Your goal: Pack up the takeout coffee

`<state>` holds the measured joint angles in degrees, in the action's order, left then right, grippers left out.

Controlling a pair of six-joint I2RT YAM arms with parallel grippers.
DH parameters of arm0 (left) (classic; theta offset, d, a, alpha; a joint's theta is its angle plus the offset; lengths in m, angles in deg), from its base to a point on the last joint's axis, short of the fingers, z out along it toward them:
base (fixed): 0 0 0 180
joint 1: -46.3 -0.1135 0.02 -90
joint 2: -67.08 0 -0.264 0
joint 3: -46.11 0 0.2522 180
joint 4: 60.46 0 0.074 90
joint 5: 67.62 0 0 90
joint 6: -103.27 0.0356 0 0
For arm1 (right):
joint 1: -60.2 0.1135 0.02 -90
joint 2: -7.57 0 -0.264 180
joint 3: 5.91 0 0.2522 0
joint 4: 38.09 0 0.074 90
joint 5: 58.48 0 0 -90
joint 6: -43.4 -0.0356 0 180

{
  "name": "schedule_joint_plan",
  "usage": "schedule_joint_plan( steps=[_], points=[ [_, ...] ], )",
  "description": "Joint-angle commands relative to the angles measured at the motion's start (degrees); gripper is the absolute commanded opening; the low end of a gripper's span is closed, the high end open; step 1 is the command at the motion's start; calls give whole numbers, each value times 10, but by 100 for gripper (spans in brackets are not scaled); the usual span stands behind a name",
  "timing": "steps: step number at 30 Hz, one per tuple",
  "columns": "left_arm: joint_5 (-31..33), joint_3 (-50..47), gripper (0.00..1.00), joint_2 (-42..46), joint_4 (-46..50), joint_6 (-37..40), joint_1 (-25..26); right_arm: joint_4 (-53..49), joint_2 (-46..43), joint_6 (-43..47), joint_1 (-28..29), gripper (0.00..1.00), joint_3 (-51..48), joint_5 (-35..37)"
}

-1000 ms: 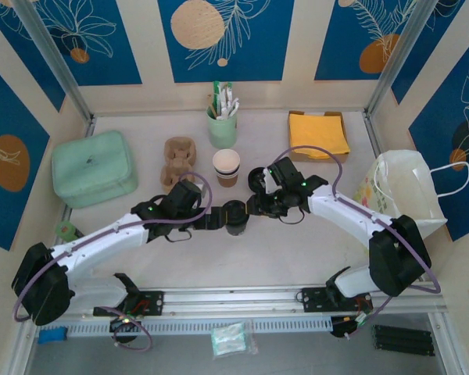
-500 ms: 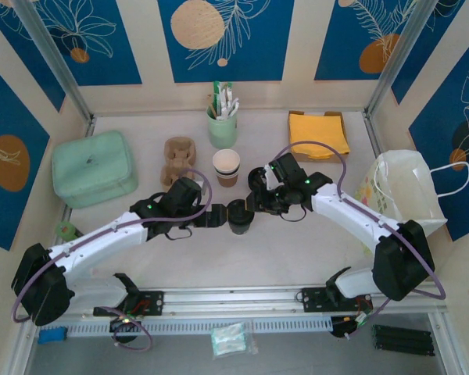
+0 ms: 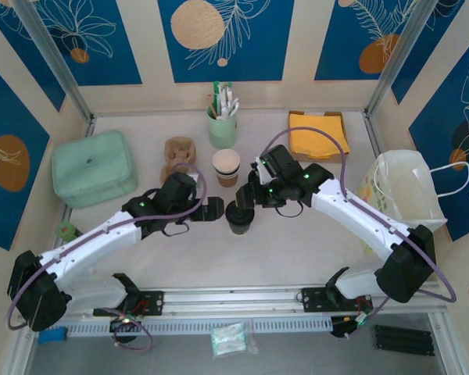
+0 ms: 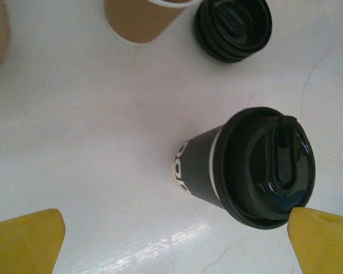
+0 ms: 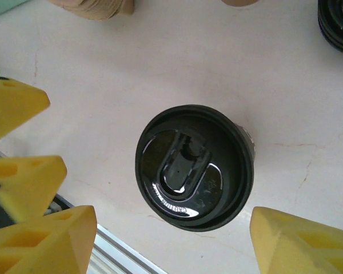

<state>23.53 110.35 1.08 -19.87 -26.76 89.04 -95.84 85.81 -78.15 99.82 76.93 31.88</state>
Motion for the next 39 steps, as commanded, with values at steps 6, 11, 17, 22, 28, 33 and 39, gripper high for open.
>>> schedule_joint_plan(
  steps=[6,11,17,22,28,33,39],
  points=[
    [45,-32,99,90,32,-11,-68,-106,94,26,67,75,84,126],
    [32,-53,100,118,34,-12,-97,-133,140,24,96,83,118,170],
    [20,-71,99,130,31,-10,-105,-140,170,25,110,88,139,177],
    [12,-80,99,134,30,-8,-110,-141,188,23,114,88,148,177],
    [7,-85,100,141,29,-8,-116,-137,205,22,114,86,149,175],
    [4,-88,100,144,28,-8,-119,-132,214,24,115,81,144,169],
    [2,-88,99,145,26,-8,-121,-129,210,23,117,72,136,167]
  ],
)
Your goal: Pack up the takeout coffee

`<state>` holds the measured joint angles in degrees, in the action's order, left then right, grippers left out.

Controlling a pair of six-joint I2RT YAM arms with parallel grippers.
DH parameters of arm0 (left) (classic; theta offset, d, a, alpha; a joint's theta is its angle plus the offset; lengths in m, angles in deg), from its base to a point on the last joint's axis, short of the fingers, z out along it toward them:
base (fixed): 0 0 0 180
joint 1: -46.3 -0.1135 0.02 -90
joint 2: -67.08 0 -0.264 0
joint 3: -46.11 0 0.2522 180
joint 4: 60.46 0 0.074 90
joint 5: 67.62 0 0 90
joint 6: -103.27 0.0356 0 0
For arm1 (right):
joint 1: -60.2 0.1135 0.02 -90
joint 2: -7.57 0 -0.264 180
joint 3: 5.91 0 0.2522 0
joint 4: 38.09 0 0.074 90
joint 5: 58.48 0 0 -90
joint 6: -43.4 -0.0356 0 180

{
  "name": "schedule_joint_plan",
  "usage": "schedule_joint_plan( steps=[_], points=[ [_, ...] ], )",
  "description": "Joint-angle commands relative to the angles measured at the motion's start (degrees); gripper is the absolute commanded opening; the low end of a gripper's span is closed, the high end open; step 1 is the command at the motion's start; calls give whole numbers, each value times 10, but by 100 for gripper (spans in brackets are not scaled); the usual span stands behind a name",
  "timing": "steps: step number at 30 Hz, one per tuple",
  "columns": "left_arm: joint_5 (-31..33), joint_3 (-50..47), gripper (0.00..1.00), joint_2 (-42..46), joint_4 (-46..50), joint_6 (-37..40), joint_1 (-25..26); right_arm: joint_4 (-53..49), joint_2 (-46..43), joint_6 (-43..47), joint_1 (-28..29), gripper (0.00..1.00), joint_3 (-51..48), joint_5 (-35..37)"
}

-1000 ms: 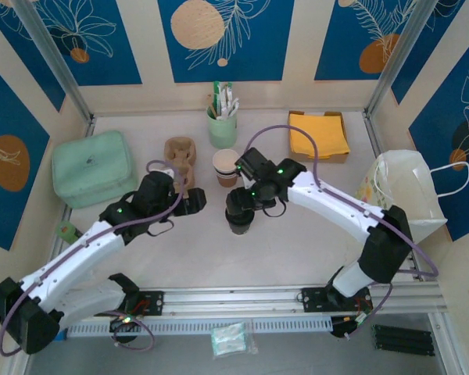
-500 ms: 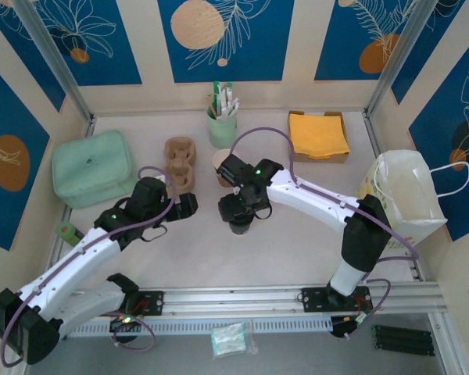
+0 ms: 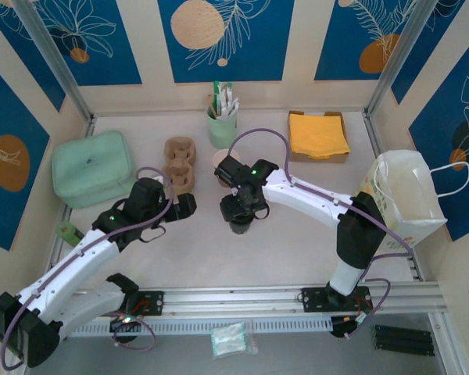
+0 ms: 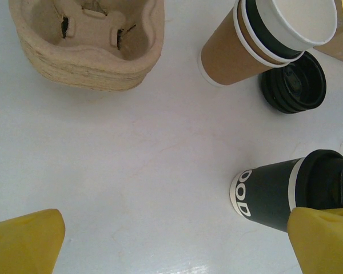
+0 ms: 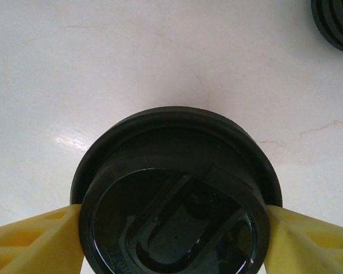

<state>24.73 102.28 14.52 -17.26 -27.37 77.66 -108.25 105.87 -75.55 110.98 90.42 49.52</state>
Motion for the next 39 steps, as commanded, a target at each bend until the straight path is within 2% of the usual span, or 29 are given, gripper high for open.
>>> schedule_joint_plan(
  steps=[1,8,15,21,26,33,39],
  points=[
    [-11,-8,99,9,0,-2,-8,-5,7,-3,6,71,0,-6],
    [-14,-6,99,7,-1,-3,-8,0,-22,-8,2,61,-15,17],
    [-20,-7,99,9,-1,-4,-8,0,-69,-4,-34,61,-33,25],
    [-33,-2,99,6,-2,-1,-8,0,-116,17,-103,61,-61,15],
    [-48,6,99,0,-1,5,-8,4,-144,42,-186,61,-79,2],
    [-70,15,99,-8,-7,10,-8,21,-144,66,-299,61,-77,-19],
    [-78,19,99,-14,-10,8,-8,31,-116,81,-349,61,-64,-24]
  ],
)
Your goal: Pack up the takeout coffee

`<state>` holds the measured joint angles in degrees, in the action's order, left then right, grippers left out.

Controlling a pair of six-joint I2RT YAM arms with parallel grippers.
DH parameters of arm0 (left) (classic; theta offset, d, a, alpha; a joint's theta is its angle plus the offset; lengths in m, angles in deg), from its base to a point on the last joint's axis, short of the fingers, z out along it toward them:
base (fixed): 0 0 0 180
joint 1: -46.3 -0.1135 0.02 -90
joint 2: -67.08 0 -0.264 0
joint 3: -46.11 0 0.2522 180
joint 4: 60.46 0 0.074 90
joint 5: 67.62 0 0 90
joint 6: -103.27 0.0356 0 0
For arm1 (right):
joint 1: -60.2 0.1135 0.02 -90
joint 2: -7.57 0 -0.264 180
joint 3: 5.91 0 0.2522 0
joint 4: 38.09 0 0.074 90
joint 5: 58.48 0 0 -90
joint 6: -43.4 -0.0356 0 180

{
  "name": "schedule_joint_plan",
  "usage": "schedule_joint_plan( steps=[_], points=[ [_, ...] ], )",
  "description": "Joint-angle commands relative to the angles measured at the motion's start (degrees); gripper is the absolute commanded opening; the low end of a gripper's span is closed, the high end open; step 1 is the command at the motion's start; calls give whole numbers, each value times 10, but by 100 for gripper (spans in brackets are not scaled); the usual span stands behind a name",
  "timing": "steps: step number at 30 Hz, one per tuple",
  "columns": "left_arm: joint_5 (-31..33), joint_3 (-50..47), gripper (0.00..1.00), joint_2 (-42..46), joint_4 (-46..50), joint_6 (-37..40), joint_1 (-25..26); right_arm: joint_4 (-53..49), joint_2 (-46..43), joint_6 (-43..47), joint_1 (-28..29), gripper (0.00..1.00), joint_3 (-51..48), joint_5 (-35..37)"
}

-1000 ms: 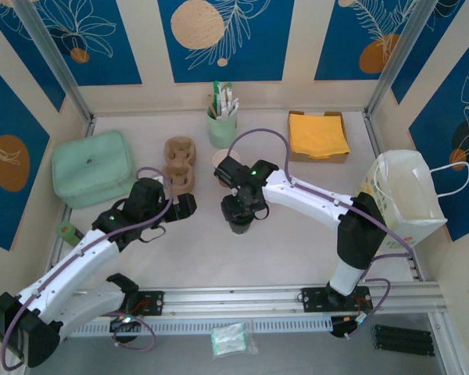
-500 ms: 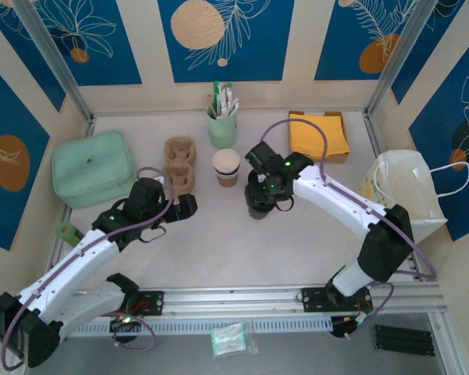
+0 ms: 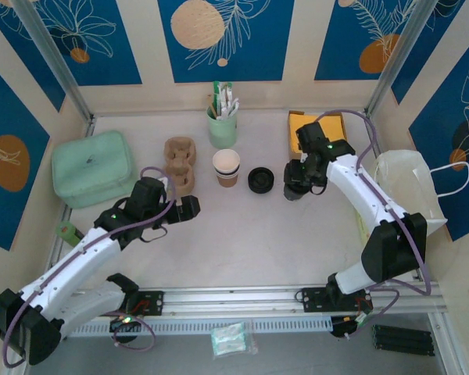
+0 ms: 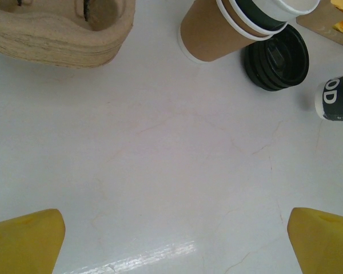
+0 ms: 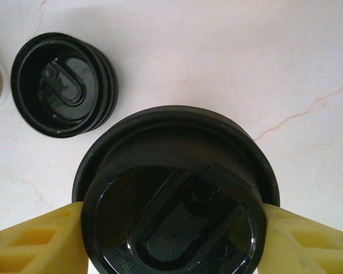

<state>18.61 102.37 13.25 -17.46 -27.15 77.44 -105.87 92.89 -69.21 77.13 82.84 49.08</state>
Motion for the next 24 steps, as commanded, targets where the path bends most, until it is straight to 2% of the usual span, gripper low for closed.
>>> schedule_joint_plan(
  steps=[1,10,12,15,24],
  points=[
    [-17,19,99,-1,-9,5,-6,7,20,20,-14,61,14,-16],
    [-19,25,99,-4,-7,7,-6,14,61,27,-23,63,10,-17],
    [-18,25,99,-4,-6,7,-6,15,64,27,-24,66,7,-19],
    [-19,26,100,-5,-7,7,-6,17,64,26,-24,75,5,-20],
    [-19,29,99,-8,-6,7,-6,16,57,24,-23,89,6,-30]
  ],
)
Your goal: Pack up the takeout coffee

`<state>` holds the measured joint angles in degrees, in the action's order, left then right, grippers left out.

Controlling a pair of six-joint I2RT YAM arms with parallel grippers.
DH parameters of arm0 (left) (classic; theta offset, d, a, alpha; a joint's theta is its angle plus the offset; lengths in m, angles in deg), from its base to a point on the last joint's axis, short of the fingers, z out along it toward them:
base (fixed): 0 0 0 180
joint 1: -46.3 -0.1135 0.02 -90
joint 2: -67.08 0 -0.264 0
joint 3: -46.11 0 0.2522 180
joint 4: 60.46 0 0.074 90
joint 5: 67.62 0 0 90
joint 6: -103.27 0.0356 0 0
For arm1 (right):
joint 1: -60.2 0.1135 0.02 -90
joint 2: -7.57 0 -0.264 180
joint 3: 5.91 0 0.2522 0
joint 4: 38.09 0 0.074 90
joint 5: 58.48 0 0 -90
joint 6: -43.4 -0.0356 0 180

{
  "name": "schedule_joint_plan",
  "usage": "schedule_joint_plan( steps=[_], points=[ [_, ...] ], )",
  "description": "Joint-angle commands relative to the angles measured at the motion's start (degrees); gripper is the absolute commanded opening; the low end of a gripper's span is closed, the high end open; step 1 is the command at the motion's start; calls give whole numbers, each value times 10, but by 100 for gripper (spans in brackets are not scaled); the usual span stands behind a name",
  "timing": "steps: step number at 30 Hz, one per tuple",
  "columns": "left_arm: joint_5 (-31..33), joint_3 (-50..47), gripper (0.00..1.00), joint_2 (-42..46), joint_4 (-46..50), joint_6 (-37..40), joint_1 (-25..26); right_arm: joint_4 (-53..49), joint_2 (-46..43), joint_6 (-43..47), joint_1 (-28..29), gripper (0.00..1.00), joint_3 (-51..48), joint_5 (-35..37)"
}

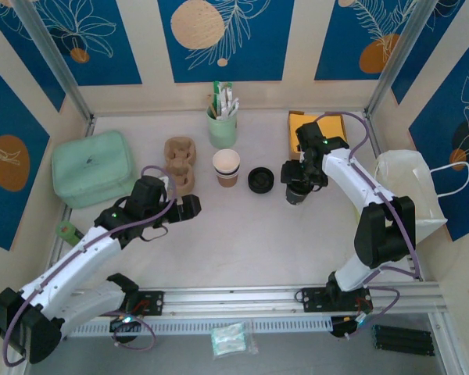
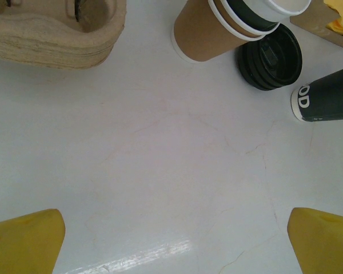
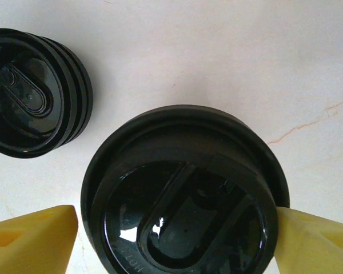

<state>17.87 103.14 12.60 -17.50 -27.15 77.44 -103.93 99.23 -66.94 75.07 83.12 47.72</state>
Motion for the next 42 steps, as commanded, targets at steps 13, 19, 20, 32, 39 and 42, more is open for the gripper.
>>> schedule_joint_plan(
  steps=[13,19,20,32,39,42],
  points=[
    [-11,27,99,-6,-4,10,-5,-14,-26,0,-3,99,28,-21],
    [-12,31,99,-9,-4,13,-5,-21,-44,-4,-3,99,40,-29],
    [-12,33,99,-9,-2,14,-5,-23,-48,-6,-3,99,43,-28],
    [-25,60,100,-19,-2,25,-3,-112,-152,-32,-11,99,172,-35],
    [-26,105,99,-53,-12,46,36,-188,-201,-12,-64,97,272,-36],
    [-13,134,99,-73,-17,57,73,-219,-214,-4,-119,95,307,-44]
  ],
)
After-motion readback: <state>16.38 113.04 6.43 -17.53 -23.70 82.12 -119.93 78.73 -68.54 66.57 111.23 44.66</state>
